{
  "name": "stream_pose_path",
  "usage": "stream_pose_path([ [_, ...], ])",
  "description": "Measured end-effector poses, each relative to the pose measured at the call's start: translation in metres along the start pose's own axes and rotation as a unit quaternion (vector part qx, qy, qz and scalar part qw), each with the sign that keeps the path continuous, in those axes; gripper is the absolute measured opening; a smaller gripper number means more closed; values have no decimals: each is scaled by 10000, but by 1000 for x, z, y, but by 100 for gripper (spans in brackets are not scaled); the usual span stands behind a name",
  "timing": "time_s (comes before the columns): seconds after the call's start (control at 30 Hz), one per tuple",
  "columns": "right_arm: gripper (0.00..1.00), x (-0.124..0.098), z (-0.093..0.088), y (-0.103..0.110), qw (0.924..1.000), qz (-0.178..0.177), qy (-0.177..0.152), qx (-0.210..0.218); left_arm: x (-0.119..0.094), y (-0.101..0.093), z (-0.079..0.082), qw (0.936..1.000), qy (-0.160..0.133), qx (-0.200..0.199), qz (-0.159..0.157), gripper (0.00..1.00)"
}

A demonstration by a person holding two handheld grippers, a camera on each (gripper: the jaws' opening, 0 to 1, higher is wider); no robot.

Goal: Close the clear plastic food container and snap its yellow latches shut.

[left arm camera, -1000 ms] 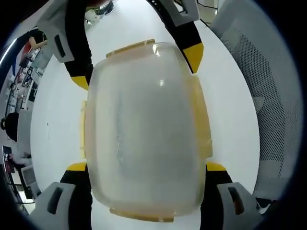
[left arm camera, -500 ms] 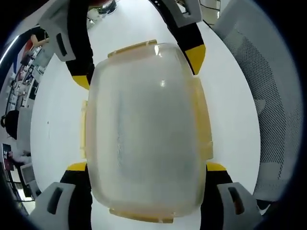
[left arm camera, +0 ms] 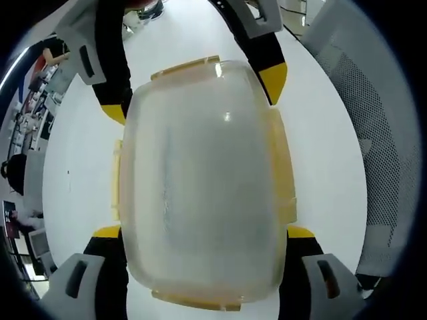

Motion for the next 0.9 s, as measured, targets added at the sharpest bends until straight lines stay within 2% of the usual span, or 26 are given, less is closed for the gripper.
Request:
stream_pose_path([
  [0.9, 85, -3, -6, -31, 10000, -4, 43, -15, 8, 30, 2, 10000, -16, -36, 19, 96],
])
Point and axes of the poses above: the point that each gripper's makers call its tool centre point, and the gripper's own axes: x roughly forward along the fingers, y roughly to its left, z roughly out of its top, the point moved 5 cm from there along -x, roughly backward along the fingers, and after that the axes turned 11 degrees about -y, right-handed, at the moved point
